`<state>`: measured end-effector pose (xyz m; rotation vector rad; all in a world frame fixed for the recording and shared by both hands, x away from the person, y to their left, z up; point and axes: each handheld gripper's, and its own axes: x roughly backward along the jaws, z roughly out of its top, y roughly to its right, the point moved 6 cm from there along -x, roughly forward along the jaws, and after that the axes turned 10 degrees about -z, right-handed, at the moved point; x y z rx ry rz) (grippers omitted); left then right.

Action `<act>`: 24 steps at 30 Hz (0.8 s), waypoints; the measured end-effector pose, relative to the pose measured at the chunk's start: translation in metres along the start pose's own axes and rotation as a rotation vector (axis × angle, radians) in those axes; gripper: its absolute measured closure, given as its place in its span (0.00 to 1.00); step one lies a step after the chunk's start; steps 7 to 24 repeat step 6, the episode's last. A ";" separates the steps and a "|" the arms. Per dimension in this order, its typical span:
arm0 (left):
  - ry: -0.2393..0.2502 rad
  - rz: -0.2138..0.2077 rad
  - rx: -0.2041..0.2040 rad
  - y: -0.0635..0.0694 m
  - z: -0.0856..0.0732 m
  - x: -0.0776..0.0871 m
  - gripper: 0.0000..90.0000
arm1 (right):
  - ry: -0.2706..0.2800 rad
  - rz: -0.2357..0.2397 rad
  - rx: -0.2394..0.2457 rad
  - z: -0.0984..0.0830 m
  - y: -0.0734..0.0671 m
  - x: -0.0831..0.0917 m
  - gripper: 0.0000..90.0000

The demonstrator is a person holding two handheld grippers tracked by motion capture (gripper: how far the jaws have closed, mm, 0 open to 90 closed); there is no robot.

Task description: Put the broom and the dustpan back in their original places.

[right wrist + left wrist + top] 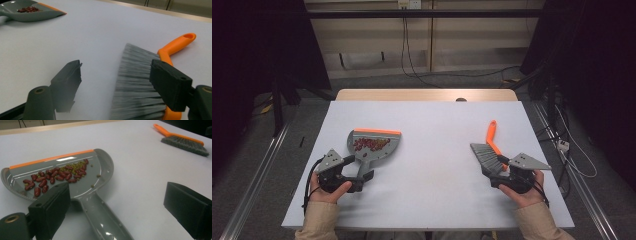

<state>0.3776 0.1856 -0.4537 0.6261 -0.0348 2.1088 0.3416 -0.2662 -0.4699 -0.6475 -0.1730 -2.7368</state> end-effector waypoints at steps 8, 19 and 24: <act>0.018 -0.008 -0.003 0.000 0.001 0.000 0.08 | 0.002 0.019 0.003 -0.002 -0.002 0.000 0.28; 0.018 -0.008 -0.003 0.000 0.001 0.000 0.08 | 0.002 0.019 0.003 -0.002 -0.002 0.000 0.28; 0.018 -0.008 -0.003 0.000 0.001 0.000 0.08 | 0.002 0.019 0.003 -0.002 -0.002 0.000 0.28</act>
